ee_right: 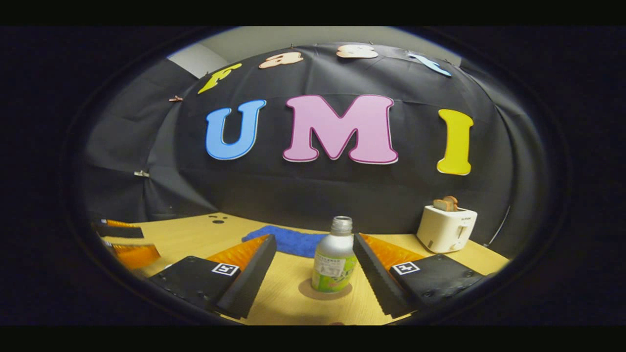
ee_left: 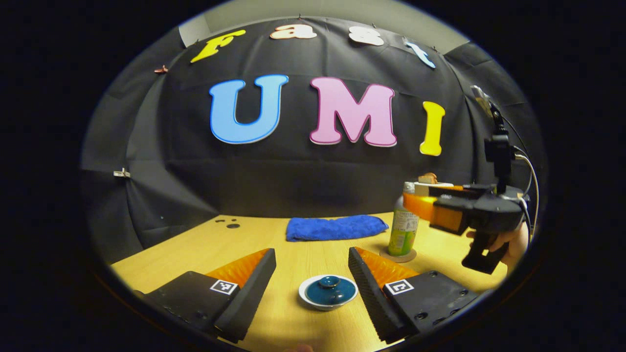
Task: Open the teacup lid with one hand, grasp the water bottle and pour water into the teacup with the other hand; after pouring, place the water bottle on the coaster and then close the teacup lid.
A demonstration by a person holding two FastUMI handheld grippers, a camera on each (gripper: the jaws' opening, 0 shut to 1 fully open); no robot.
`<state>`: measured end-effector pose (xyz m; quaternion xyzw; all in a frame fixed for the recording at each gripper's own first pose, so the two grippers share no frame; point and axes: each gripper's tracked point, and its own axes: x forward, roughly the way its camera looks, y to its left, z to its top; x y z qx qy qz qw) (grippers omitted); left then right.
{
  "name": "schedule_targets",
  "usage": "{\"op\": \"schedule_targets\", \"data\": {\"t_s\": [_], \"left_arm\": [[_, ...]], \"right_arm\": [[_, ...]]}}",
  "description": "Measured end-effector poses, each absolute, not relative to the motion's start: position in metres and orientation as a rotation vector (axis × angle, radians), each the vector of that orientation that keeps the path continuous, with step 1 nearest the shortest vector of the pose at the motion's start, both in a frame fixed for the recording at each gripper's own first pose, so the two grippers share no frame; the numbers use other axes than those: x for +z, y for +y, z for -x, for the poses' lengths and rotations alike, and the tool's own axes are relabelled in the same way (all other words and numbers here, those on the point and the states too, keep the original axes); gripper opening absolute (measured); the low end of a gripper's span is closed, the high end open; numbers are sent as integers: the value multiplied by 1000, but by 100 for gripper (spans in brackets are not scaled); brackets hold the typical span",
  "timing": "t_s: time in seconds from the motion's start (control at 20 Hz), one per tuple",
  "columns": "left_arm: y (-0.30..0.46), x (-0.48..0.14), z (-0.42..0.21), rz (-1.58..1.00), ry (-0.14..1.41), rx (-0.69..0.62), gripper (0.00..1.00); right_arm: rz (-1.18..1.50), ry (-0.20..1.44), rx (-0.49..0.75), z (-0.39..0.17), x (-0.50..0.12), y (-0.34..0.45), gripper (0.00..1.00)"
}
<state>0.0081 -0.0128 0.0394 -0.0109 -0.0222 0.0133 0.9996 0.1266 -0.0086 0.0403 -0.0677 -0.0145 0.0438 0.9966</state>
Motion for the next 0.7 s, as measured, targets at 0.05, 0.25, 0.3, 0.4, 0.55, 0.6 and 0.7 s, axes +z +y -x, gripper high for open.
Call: {"op": "schedule_targets", "data": {"t_s": [0.05,0.25,0.3,0.4,0.55,0.6,0.7], "left_arm": [[-6,50,-2,30,-82,57,94],[-9,69,18,101,-147,72,95],[-9,68,23,105,-151,74,95],[-10,63,34,106,-146,76,95],[-17,51,48,138,-117,60,95],[-19,50,51,145,-112,56,95],[-22,48,54,142,-99,54,95]], "right_arm": [[161,-19,75,-117,39,-13,97],[171,-38,8,-73,48,-34,97],[149,-48,4,-61,51,-36,95],[117,-54,-14,-36,52,-45,97],[90,-62,-31,-2,46,-55,97],[79,-64,-43,6,45,-59,96],[57,-58,-61,18,38,-69,96]]}}
